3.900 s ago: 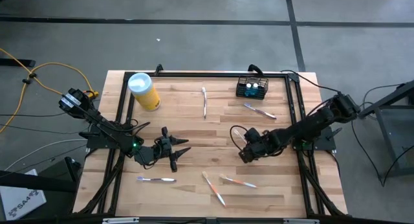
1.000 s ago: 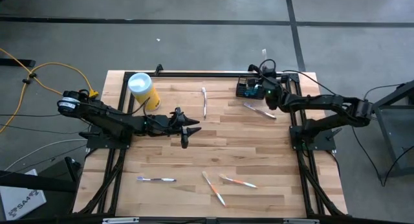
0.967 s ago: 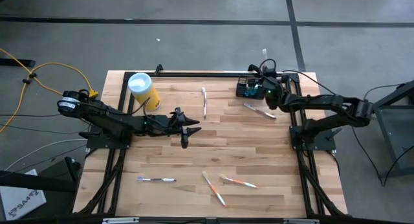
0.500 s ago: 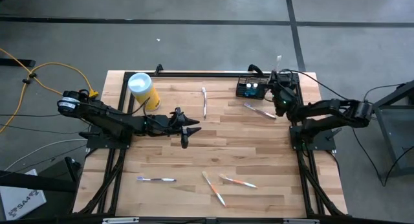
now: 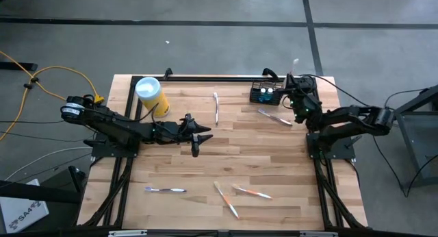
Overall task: Pick & Place toothbrushing station
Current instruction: Put the top orange toothbrush into the black wire organizer
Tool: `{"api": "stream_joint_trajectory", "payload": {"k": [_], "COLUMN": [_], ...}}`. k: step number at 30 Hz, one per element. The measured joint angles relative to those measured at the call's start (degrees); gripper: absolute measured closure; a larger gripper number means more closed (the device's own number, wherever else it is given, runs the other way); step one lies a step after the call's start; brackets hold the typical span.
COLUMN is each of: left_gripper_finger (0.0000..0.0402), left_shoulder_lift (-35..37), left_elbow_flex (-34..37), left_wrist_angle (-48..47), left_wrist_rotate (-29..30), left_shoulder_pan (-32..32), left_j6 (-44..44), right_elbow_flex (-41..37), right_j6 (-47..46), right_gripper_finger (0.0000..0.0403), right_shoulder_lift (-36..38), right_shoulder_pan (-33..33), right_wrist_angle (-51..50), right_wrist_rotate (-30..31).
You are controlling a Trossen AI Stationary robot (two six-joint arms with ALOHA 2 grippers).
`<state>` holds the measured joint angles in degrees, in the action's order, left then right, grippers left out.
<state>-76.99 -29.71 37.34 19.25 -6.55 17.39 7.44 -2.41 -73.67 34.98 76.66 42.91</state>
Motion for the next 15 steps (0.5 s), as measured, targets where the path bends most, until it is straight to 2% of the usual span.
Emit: {"api": "stream_joint_trajectory", "payload": {"k": [15], "left_gripper_finger": [0.0260], "left_shoulder_lift": [0.0], "left_elbow_flex": [0.0], "left_wrist_angle": [0.0], "left_wrist_rotate": [0.0], "left_shoulder_pan": [0.0], "left_j6": [0.0], "right_elbow_flex": [0.0], "right_j6": [-4.2], "right_gripper_finger": [0.0392], "right_shoulder_lift": [-0.2], "right_shoulder_pan": [4.9], "right_wrist_angle": [-4.6], "right_wrist_rotate": [-7.8]}}
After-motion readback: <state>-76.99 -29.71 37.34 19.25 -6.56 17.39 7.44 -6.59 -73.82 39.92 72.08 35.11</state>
